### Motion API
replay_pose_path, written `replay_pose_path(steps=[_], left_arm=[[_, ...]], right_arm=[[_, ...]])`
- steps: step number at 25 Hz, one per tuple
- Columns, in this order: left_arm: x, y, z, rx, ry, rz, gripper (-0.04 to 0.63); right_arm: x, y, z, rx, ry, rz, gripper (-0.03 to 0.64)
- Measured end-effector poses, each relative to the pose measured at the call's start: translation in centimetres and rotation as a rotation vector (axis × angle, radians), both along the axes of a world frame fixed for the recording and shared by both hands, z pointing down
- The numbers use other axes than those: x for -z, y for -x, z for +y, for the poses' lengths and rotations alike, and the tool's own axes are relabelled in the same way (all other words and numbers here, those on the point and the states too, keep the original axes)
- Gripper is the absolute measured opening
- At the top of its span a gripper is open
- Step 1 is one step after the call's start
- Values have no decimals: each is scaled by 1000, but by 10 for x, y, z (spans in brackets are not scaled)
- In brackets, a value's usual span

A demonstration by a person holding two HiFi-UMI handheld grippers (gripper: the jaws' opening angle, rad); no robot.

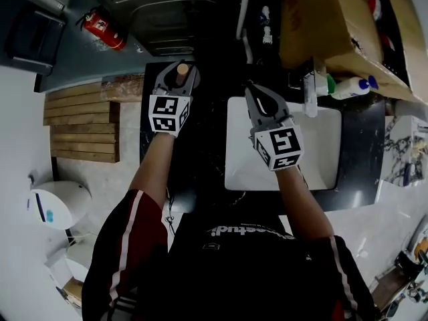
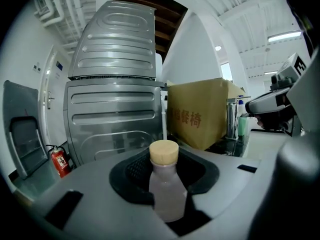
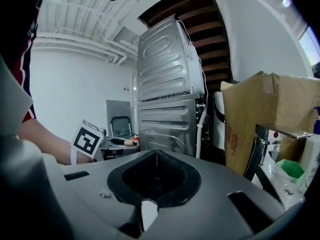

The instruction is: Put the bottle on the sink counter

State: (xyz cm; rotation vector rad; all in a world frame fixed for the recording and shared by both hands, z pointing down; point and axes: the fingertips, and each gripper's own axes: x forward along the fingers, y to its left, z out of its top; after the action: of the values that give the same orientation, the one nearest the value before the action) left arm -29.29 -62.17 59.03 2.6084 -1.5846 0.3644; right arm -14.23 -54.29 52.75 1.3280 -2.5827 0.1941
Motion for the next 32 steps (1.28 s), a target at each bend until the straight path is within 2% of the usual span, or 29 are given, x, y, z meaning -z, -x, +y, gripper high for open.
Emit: replay_pose_path(steps=[8, 11, 14, 17, 22, 25, 29, 32], left_arm=[[-2, -5, 1, -26, 19, -20, 137], [3, -7, 6, -42, 15, -63, 178], [21, -6, 12, -40, -29, -110, 201], [51, -4, 22, -20, -84, -112, 209], [121, -18, 63, -19, -192, -85, 207], [161, -43, 97, -11, -216, -30, 197], [204, -94, 151, -15, -211, 86, 85], [227, -137, 187, -47, -223, 143, 40]], right_arm=[[-1, -10, 12, -21, 12, 9, 40], [6, -17, 18, -30, 3, 15, 41], [14, -30, 22, -43, -12, 29, 41], [29, -47, 29, -61, -34, 28, 41], [69, -81, 47, -90, -100, 14, 41], [100, -110, 67, -89, -143, -13, 41], [135, -150, 107, -69, -181, -56, 41], [152, -172, 139, -34, -195, -80, 41]])
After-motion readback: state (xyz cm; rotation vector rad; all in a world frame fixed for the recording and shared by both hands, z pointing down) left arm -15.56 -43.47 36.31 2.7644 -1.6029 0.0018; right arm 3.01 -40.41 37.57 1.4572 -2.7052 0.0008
